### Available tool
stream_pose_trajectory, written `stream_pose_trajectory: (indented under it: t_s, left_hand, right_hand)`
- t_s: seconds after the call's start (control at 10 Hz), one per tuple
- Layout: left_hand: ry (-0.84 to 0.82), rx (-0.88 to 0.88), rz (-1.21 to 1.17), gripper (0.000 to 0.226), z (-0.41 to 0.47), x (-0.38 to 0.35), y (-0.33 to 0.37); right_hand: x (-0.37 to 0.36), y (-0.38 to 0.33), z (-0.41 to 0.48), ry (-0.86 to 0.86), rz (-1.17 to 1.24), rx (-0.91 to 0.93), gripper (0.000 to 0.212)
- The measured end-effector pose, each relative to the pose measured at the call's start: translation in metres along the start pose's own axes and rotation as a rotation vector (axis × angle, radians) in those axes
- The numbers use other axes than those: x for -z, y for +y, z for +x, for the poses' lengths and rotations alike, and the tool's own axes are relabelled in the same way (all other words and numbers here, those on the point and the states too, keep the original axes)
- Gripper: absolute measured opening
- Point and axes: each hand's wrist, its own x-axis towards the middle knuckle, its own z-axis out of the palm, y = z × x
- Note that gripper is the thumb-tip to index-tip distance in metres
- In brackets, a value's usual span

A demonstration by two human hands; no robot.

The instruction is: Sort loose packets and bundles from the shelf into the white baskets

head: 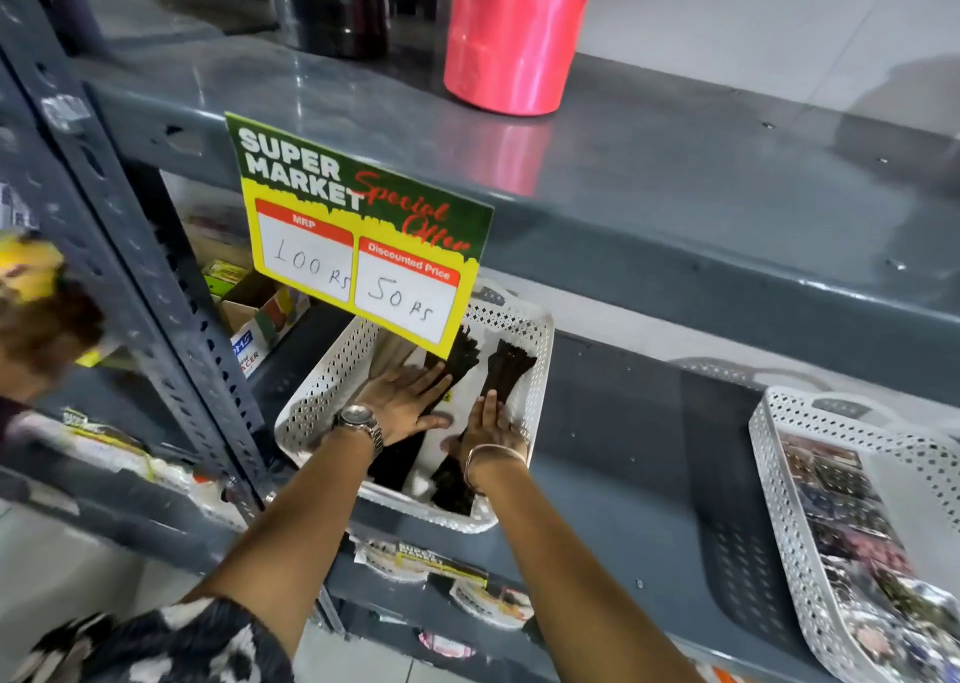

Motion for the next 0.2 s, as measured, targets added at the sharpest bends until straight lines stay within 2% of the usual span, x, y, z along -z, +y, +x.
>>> stream_pose_trajectory:
  t_s: [0.1, 0.2]
  left_hand:
    - [0.072, 0.018, 0.004, 0.118, -0.003, 0.007, 0.01]
    - [0.153, 0.138, 0.101, 0.063, -0.006, 0.016, 0.024]
  right_hand:
    - [0.003, -0.001, -0.003, 0.041, 0.049, -0.021, 0.074]
    - [0.006, -0.004, -0.009, 0.148, 0.073, 0.042, 0.067]
